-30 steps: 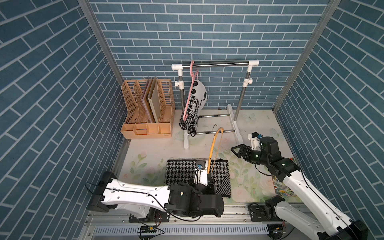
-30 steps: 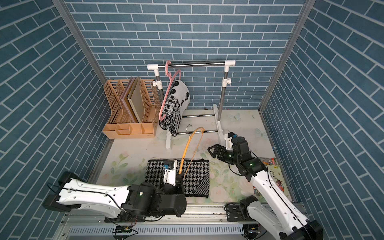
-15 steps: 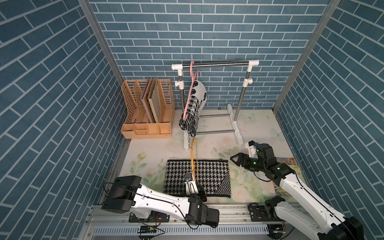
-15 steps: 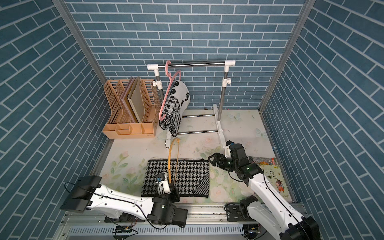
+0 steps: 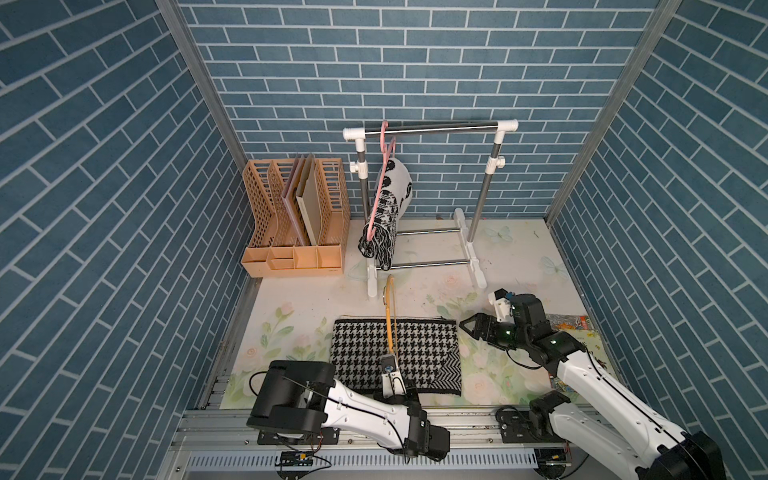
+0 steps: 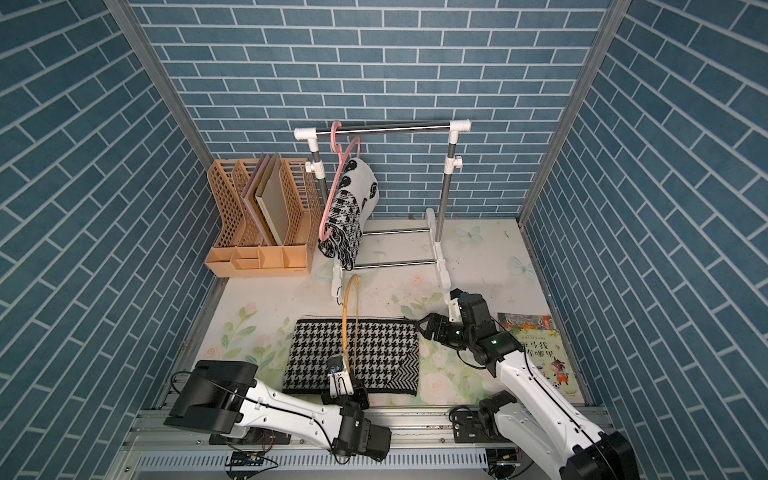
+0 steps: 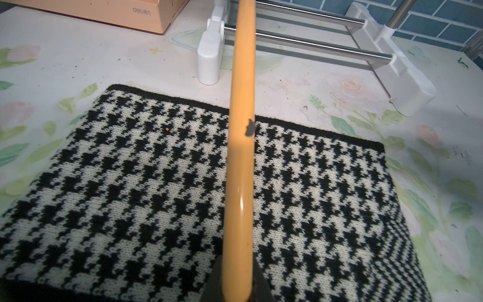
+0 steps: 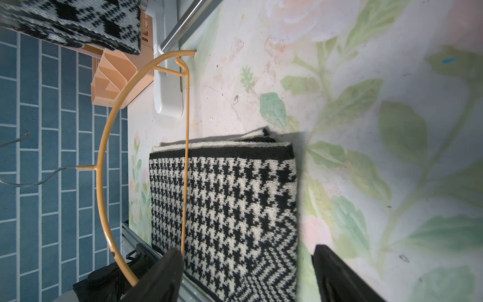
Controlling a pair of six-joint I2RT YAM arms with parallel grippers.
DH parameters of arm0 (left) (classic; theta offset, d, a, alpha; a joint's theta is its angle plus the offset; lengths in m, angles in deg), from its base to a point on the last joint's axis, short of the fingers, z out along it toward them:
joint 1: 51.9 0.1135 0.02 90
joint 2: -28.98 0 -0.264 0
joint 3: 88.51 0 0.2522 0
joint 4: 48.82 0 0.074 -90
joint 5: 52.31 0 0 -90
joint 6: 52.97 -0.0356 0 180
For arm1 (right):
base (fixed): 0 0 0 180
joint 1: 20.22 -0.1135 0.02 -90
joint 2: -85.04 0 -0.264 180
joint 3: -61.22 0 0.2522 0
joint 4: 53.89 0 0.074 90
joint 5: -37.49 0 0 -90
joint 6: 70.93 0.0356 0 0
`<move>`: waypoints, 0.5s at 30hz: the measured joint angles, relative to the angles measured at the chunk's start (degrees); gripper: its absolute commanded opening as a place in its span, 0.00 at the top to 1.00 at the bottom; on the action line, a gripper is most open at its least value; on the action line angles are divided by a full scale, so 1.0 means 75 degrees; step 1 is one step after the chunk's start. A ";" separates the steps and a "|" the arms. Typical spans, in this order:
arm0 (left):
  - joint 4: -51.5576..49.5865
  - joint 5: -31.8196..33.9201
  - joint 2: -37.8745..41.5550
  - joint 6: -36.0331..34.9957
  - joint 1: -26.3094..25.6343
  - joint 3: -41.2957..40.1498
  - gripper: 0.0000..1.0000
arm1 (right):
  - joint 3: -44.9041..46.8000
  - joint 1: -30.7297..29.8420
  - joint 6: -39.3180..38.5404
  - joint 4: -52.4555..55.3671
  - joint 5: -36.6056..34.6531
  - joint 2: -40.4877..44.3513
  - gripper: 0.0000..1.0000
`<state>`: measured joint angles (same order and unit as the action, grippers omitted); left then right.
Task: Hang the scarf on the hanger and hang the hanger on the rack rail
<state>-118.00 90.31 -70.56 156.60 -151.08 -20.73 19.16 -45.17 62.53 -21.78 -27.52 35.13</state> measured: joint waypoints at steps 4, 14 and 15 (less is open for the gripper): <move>-0.0163 -0.0064 -0.0128 0.0009 -0.0003 0.0195 1.00 | 0.0093 0.0000 0.0006 -0.0020 0.0122 0.0047 0.19; -0.0793 -0.0323 -0.0460 0.0035 -0.0003 0.0833 1.00 | 0.0312 0.0000 0.0023 -0.0052 0.0361 0.0358 0.19; -0.0836 -0.0329 -0.0458 0.0035 -0.0003 0.0842 1.00 | 0.0312 0.0000 0.0023 -0.0052 0.0379 0.0356 0.20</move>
<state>-124.27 87.84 -73.99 156.86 -151.10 -14.42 21.50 -45.17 62.71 -22.17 -24.68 37.80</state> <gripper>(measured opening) 0.164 0.808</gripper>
